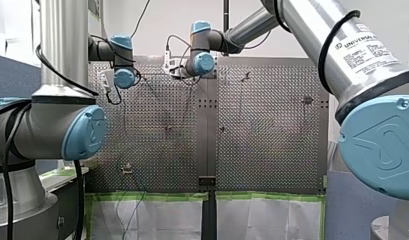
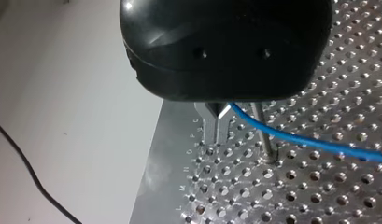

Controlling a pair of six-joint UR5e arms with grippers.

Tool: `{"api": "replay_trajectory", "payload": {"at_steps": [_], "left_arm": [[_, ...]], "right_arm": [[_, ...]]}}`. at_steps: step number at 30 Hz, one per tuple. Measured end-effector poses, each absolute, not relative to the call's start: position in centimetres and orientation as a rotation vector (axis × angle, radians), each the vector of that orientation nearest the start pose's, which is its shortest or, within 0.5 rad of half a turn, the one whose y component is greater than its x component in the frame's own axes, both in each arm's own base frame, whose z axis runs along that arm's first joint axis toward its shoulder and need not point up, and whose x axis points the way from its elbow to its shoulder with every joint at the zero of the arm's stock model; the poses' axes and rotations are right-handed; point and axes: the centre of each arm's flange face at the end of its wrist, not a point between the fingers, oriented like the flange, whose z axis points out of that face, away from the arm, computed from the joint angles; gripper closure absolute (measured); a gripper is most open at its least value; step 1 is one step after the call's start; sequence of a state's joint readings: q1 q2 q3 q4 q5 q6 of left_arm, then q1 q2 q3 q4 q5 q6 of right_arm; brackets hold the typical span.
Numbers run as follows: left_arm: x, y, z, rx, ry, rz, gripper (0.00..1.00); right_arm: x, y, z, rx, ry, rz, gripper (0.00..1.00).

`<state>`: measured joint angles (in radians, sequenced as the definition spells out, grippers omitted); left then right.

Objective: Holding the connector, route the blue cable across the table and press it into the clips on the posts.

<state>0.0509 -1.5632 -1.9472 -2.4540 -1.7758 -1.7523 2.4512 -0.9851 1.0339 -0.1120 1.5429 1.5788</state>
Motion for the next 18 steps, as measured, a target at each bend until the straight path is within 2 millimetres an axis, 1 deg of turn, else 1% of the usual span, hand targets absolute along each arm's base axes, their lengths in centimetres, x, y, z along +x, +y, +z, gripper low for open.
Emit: {"api": "replay_trajectory", "payload": {"at_steps": [4,8,11,13,18], "left_arm": [[49.6,-8.1,38.2,-0.321,1.209,0.007,1.0],[50.3,-7.2,37.6,-0.326,1.219,0.016,1.0],[50.8,-6.6,37.1,-0.325,1.225,0.018,1.0],[51.1,-6.3,37.1,-0.319,1.22,0.015,1.0],[51.8,-5.4,37.9,-0.307,1.183,-0.014,1.0]], "right_arm": [[65.3,-36.3,41.2,-2.389,0.828,-2.59,1.0],[65.4,-36.4,41.6,-2.381,0.827,-2.602,1.0],[65.4,-36.5,41.5,-2.385,0.831,-2.597,1.0],[65.5,-36.5,41.2,-2.39,0.835,-2.59,1.0],[65.7,-36.8,40.3,-2.404,0.848,-2.574,1.0]]}}
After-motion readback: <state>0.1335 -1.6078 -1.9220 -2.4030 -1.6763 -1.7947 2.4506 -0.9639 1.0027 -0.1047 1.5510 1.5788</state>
